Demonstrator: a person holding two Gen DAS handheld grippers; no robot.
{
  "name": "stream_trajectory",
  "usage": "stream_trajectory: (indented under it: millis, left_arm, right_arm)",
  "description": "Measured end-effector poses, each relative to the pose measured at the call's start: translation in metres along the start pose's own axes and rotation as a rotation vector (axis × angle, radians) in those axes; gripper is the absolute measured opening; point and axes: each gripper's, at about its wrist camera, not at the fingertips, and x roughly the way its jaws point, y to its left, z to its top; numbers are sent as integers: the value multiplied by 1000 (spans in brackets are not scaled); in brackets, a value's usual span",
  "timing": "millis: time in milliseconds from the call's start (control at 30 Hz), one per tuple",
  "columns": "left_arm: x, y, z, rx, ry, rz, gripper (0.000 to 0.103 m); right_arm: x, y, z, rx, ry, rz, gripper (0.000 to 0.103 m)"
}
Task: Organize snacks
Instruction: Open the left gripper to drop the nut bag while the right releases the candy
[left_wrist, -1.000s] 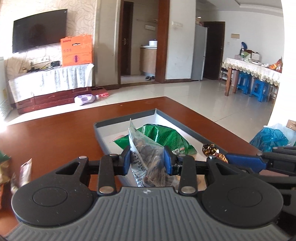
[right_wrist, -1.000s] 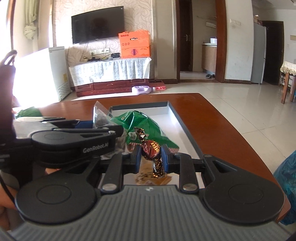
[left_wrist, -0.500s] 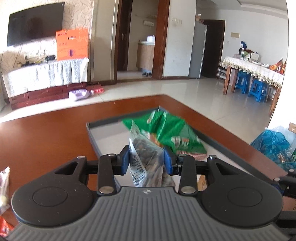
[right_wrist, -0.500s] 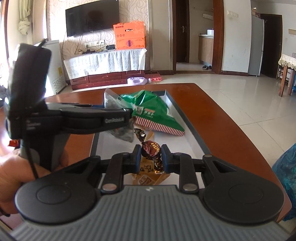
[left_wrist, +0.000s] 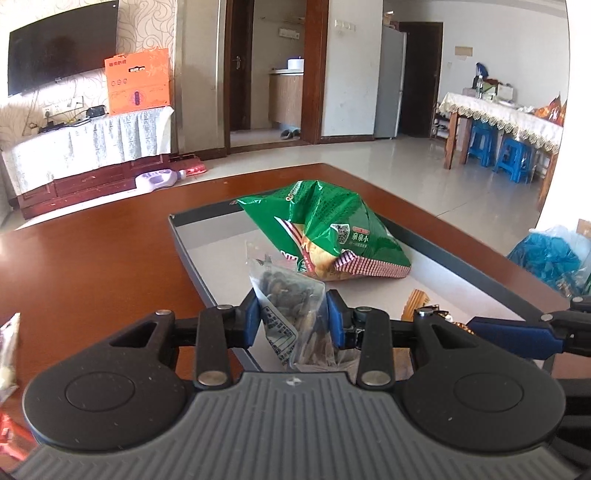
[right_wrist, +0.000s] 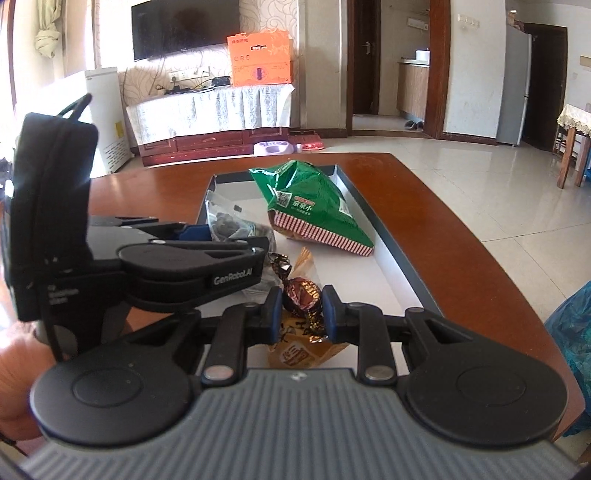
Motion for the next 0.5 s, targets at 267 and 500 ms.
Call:
stream_trajectory:
  millis: [267,500]
  left_arm:
    - [-25,22,-2,9,-49,17,46]
    - [-36,18,2,5,-121,-41,56]
  right_arm:
    - [-2,16,4,-64,-33,20,27]
    - [6,5,7,-34,-43,-30,27]
